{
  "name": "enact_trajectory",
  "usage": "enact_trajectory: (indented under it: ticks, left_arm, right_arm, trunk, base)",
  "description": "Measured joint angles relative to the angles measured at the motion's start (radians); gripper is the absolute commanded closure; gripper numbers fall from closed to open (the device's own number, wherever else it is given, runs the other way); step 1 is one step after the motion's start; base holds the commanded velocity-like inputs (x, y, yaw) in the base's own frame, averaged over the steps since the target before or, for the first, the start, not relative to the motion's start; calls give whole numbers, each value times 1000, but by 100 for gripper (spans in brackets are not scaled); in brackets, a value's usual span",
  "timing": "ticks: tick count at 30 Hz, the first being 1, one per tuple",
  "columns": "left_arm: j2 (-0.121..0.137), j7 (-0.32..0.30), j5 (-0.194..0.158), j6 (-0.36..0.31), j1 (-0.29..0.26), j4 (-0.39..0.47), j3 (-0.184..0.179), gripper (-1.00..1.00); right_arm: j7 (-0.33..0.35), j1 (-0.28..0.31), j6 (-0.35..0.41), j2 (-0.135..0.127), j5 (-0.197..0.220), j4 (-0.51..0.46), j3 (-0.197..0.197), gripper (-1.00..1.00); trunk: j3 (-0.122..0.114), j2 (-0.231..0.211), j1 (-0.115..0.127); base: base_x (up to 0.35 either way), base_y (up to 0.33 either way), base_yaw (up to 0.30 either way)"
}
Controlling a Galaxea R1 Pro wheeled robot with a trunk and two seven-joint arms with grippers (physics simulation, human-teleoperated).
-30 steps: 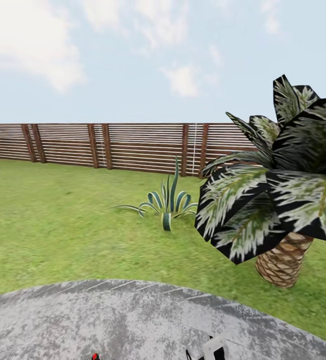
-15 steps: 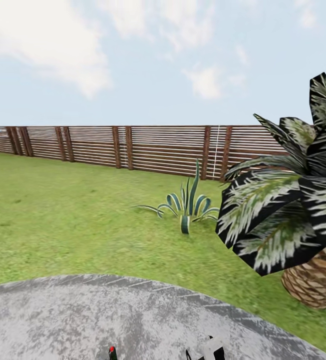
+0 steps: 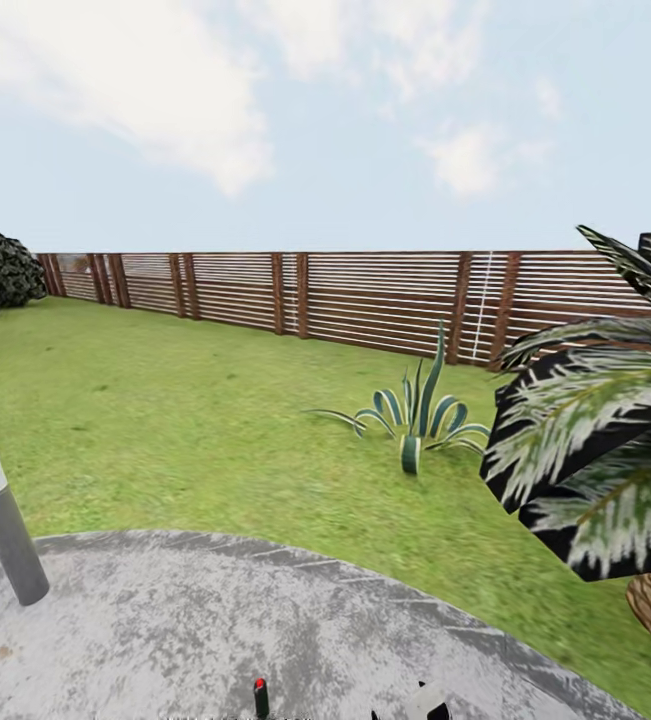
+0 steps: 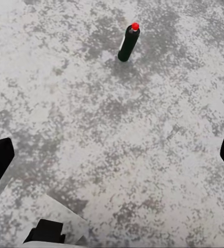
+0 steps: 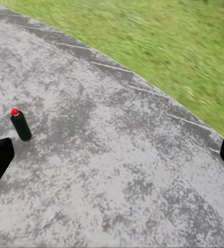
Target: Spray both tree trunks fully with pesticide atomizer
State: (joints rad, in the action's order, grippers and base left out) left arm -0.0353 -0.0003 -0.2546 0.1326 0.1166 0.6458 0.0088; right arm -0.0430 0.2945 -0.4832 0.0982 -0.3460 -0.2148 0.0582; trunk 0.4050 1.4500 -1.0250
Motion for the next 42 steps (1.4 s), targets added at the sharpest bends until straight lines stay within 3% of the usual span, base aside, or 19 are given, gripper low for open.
enact_trajectory:
  ticks: [42]
  left_arm:
    - [0, 0, 0, 0, 0, -1, 0, -100]
  right_arm:
    - [0, 0, 2, 2, -1, 20, 2, -100]
  trunk:
    - [29, 0, 0]
  base:
    - [145, -225, 298]
